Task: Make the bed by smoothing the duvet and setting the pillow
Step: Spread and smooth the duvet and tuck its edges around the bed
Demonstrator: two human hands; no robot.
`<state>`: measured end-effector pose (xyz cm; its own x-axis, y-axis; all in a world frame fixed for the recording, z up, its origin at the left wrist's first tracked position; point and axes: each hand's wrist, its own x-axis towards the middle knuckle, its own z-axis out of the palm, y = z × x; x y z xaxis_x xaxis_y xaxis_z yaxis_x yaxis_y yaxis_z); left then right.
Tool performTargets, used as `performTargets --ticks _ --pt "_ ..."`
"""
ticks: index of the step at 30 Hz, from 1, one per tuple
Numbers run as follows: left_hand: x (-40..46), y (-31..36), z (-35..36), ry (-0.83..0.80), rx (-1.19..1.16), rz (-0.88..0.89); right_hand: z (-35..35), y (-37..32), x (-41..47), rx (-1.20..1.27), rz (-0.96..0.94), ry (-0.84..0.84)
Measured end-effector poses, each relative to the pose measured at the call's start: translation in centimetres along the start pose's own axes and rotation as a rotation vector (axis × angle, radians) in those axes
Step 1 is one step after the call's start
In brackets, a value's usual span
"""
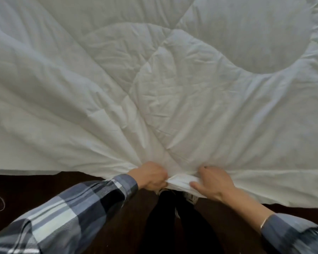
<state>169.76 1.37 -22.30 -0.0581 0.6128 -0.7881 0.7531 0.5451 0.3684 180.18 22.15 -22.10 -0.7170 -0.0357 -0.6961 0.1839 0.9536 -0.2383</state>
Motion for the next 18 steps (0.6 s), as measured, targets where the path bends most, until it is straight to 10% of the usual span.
performTargets --ticks 5,10,18 --pt "-0.9 2.3 2.2 0.053 0.099 0.051 -0.6 -1.7 1.9 -0.036 -0.035 0.395" --pt "-2.1 4.0 3.3 0.076 0.079 0.097 2.5 -2.8 2.7 -0.309 0.003 0.17" --pt "-12.0 -7.8 5.5 0.515 0.206 -0.04 -1.3 -11.3 5.9 -0.121 -0.141 0.462"
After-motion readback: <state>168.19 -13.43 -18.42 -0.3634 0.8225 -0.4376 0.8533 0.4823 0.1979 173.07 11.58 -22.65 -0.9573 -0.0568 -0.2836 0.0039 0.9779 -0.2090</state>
